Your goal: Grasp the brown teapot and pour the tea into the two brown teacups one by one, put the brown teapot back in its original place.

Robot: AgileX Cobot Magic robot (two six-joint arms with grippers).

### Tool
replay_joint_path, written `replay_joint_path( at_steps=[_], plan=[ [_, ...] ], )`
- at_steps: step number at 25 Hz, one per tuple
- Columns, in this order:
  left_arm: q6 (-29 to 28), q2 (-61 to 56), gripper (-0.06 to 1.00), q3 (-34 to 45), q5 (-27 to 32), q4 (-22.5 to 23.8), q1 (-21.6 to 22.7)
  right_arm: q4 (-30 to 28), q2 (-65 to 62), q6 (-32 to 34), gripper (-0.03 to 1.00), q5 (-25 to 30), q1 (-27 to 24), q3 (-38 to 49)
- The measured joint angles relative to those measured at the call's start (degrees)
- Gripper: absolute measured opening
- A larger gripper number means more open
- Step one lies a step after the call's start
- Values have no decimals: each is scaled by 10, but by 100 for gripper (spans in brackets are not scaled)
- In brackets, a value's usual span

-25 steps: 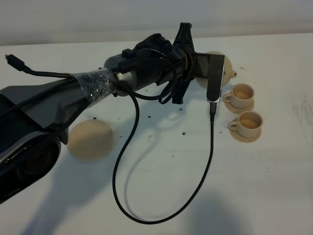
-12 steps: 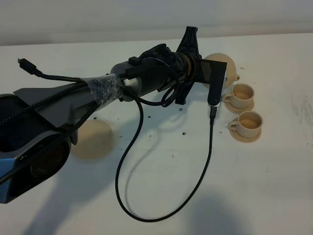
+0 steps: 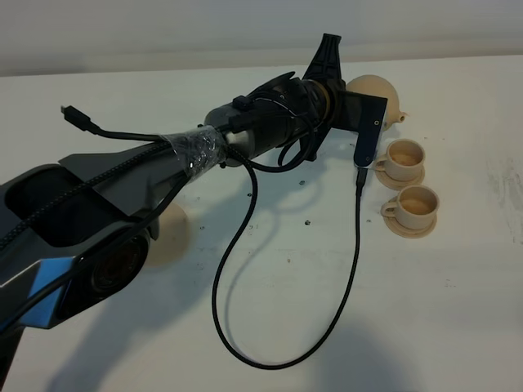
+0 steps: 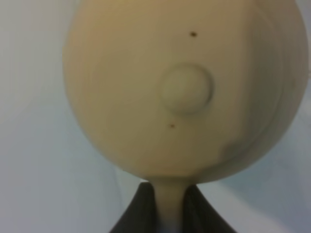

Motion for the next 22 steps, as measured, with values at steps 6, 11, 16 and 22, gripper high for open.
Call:
replay_joint_path(
  at_steps=[6,11,16,22],
  plan=[
    [2,3,11,0,5,59,-11,0,0,0,54,0,0,0],
    [2,7,11,0,3,88,-23,0,0,0,54,0,0,0],
    [2,9,11,0,1,105,-26,0,0,0,54,0,0,0],
    [-1,10,11,0,0,116,-27,0,0,0,54,0,0,0]
  ],
)
